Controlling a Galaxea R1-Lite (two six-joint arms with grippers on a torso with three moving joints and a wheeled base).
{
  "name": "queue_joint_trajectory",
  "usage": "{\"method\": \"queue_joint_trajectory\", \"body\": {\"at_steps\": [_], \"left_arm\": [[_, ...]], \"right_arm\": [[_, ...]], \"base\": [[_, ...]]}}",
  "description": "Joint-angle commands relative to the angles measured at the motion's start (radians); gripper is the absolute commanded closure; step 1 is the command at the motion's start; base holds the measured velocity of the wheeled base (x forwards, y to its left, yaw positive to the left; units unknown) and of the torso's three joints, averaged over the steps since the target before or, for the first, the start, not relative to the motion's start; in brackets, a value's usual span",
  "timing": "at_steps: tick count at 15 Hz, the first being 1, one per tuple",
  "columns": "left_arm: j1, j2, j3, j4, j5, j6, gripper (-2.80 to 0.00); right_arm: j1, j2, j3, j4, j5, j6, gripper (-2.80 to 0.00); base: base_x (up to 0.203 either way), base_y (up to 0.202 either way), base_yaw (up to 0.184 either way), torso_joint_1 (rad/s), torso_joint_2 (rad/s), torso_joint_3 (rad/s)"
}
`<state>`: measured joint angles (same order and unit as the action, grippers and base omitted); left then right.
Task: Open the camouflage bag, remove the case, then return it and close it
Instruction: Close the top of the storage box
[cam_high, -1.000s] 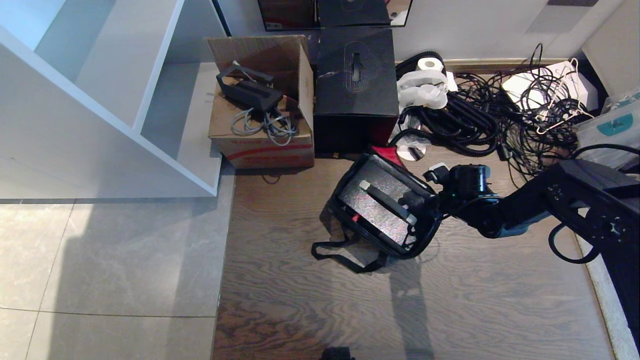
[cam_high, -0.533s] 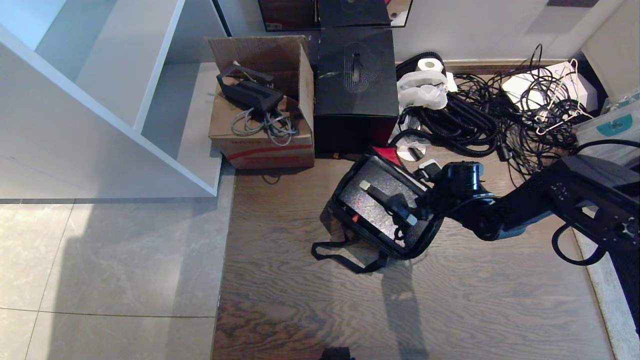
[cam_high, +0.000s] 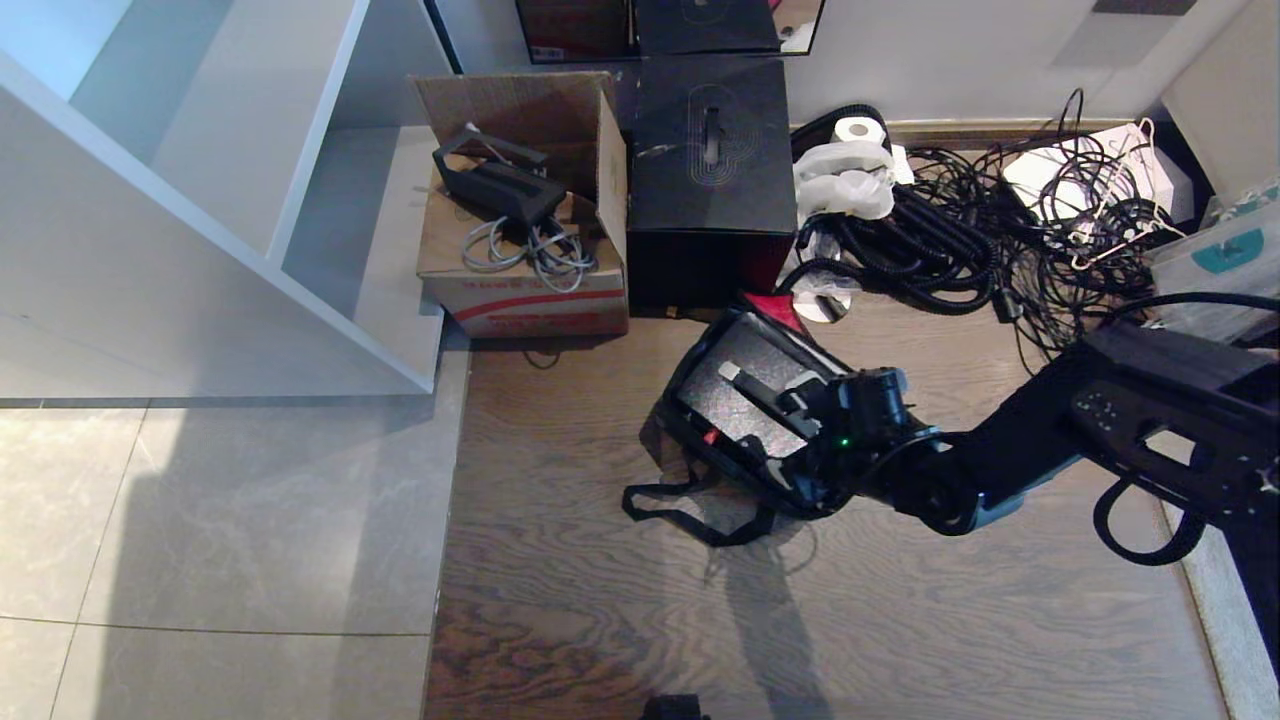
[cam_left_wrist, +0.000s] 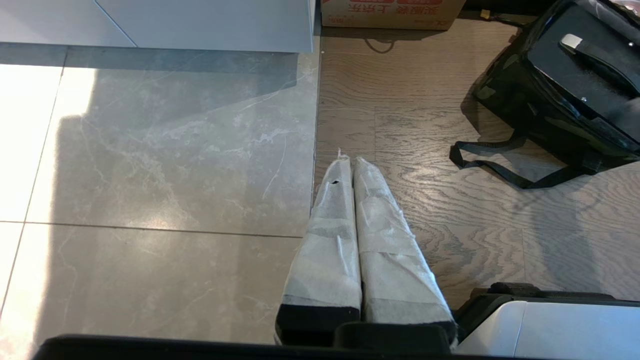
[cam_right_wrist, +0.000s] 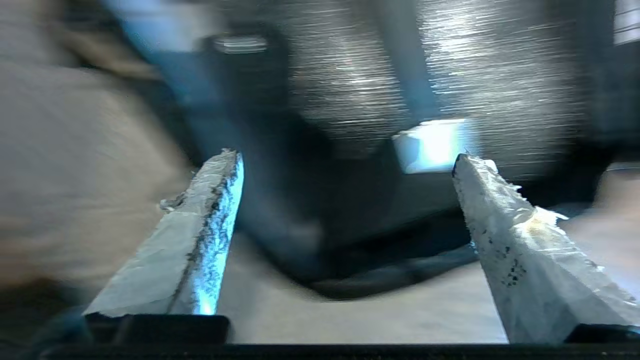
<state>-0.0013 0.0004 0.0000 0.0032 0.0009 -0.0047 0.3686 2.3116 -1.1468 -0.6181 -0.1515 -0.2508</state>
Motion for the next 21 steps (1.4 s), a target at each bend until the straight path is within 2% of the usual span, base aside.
{"method": "queue_joint_trajectory", "body": {"at_steps": [1,5,11,12,13,15,21], "left_arm": [[0.000,0.000,0.000,0.000,0.001,-0.001,0.00],[0.000,0.000,0.000,0.000,0.001,-0.001,0.00],[0.000,0.000,0.000,0.000,0.001,0.000,0.00],[0.000,0.000,0.000,0.000,0.001,-0.001,0.00],[0.000,0.000,0.000,0.000,0.001,0.000,0.00],[0.000,0.000,0.000,0.000,0.001,0.000,0.00],[0.000,0.000,0.000,0.000,0.001,0.000,0.00]], "right_arm": [[0.037,0.053,0.009,-0.002,-0.002,0.058,-2.80],[0.075,0.113,-0.003,0.022,0.002,0.166,-2.80],[0.096,0.197,-0.049,0.013,-0.005,0.192,-2.80],[0.096,0.210,-0.048,0.002,-0.008,0.195,-1.60],[0.096,0.220,-0.050,-0.023,-0.009,0.195,0.00],[0.098,0.228,-0.047,-0.055,-0.016,0.192,0.00],[0.130,0.213,0.028,-0.172,-0.178,0.192,0.00]], "base": [[0.000,0.000,0.000,0.000,0.00,0.000],[0.000,0.000,0.000,0.000,0.00,0.000],[0.000,0.000,0.000,0.000,0.00,0.000],[0.000,0.000,0.000,0.000,0.00,0.000],[0.000,0.000,0.000,0.000,0.00,0.000],[0.000,0.000,0.000,0.000,0.00,0.000],[0.000,0.000,0.000,0.000,0.00,0.000]]}}
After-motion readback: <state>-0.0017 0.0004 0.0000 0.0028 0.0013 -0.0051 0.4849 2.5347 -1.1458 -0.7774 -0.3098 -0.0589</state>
